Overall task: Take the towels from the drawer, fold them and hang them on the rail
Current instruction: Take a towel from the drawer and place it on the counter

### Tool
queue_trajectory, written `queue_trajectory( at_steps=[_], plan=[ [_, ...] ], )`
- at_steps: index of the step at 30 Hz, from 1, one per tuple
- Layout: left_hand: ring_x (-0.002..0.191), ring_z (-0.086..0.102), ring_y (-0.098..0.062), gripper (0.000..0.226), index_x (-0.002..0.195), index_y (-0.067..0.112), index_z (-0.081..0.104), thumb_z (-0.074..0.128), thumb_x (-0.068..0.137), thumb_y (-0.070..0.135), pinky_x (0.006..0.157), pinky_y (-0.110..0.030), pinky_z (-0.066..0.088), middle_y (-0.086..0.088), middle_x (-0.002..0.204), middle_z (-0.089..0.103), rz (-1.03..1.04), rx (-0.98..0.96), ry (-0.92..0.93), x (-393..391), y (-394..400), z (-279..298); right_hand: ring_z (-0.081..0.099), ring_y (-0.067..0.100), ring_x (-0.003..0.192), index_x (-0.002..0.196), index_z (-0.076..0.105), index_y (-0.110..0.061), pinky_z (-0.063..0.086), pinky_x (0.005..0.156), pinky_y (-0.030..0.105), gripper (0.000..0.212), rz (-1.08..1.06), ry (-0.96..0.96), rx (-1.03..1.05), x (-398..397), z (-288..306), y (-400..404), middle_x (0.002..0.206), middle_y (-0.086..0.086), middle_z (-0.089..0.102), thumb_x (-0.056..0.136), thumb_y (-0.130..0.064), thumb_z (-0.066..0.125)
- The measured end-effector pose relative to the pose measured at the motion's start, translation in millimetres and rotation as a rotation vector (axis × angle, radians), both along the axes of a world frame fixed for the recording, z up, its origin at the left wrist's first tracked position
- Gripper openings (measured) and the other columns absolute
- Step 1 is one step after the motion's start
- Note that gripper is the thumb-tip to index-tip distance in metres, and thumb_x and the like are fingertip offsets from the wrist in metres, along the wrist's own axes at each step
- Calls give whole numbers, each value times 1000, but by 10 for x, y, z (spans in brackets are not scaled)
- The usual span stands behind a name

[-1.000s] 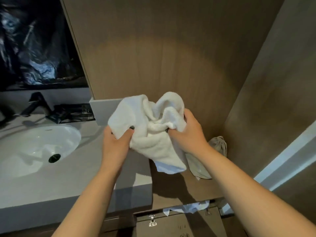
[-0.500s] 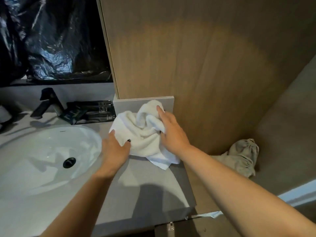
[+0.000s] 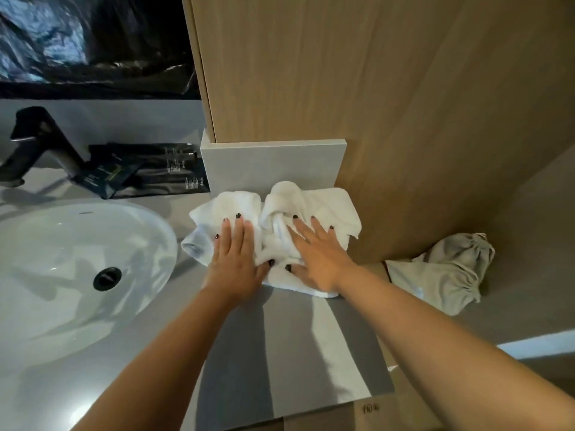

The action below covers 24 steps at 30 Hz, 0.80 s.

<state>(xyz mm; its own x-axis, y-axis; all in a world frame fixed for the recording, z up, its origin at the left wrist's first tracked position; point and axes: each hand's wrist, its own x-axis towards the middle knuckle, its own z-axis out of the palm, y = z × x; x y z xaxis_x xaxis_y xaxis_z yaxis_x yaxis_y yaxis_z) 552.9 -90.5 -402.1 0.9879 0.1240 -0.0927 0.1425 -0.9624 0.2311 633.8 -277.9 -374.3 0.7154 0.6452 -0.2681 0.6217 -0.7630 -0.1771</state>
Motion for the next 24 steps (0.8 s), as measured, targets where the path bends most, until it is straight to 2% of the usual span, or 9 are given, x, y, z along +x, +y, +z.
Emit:
queue_trajectory(
  at_steps=[2, 4, 7, 9, 12, 16, 18, 20, 24],
  plan=[
    [147, -24, -36, 96, 154, 4, -13, 10, 91, 74, 119, -47, -11, -14, 162, -22, 26, -9, -9, 82, -4, -22, -20, 30, 149, 155, -12, -32, -11, 118, 52, 78, 3, -3, -9, 93, 5, 31, 164, -4, -16, 101, -46, 42],
    [148, -22, -36, 90, 155, 4, -10, 26, 97, 63, 120, -49, -7, -13, 163, -18, 35, -2, -24, 105, -9, -6, -20, 29, 149, 155, -12, -31, -12, 118, 51, 76, 4, -10, -8, 119, 9, 39, 164, -4, -16, 101, -47, 39],
    [150, -16, -35, 89, 156, 3, -4, 32, 98, 61, 121, -49, -3, -13, 165, -10, 24, 10, -30, 34, -18, 75, -22, 28, 149, 156, -11, -30, -11, 119, 51, 76, 5, 3, -25, 71, 54, 25, 164, -4, -16, 101, -46, 39],
    [151, -12, -33, 87, 156, 4, -1, 39, 98, 56, 123, -48, 2, -12, 165, -7, 27, -72, -35, -32, -51, 168, -22, 27, 149, 156, -9, -31, -10, 120, 51, 78, 1, 48, 1, 34, 133, -4, 164, -4, -17, 100, -42, 44],
    [153, -7, -25, 81, 157, 8, 1, 44, 100, 46, 123, -40, 5, -10, 166, -3, 64, -233, -95, -151, -196, 372, -17, 22, 150, 157, -6, -32, -4, 121, 49, 78, -9, 65, 140, -69, 296, -168, 165, -4, -13, 101, -36, 48],
    [153, -2, -24, 75, 157, 7, 5, 46, 102, 36, 119, -29, 1, -11, 165, -1, 19, -231, -238, -367, -554, 651, -11, 14, 151, 157, -2, -27, 3, 123, 39, 77, -75, 26, 264, -327, 481, -601, 165, -6, -8, 100, -36, 49],
    [153, -3, -20, 75, 157, 13, 0, 44, 102, 39, 116, -24, -3, -4, 165, -6, 34, -267, -249, -471, -779, 781, -10, 10, 150, 157, -1, -28, 4, 122, 34, 78, -108, 36, 315, -487, 550, -885, 165, -9, -8, 99, -37, 49],
    [152, -6, -13, 76, 157, 24, -6, 38, 100, 48, 117, -24, -1, 5, 165, -11, 73, -299, -217, -582, -1031, 907, -9, 9, 151, 157, 0, -28, 6, 122, 33, 77, -125, 39, 353, -655, 611, -1189, 165, -10, -7, 99, -36, 50],
    [149, -8, -7, 73, 157, 19, -2, 41, 102, 42, 119, -22, -1, 2, 165, -7, 7, -342, -262, -853, -1642, 1116, -7, 10, 151, 158, 4, -26, 8, 123, 35, 76, -156, 59, 426, -969, 719, -1837, 165, -8, -3, 100, -32, 52]
  ],
)
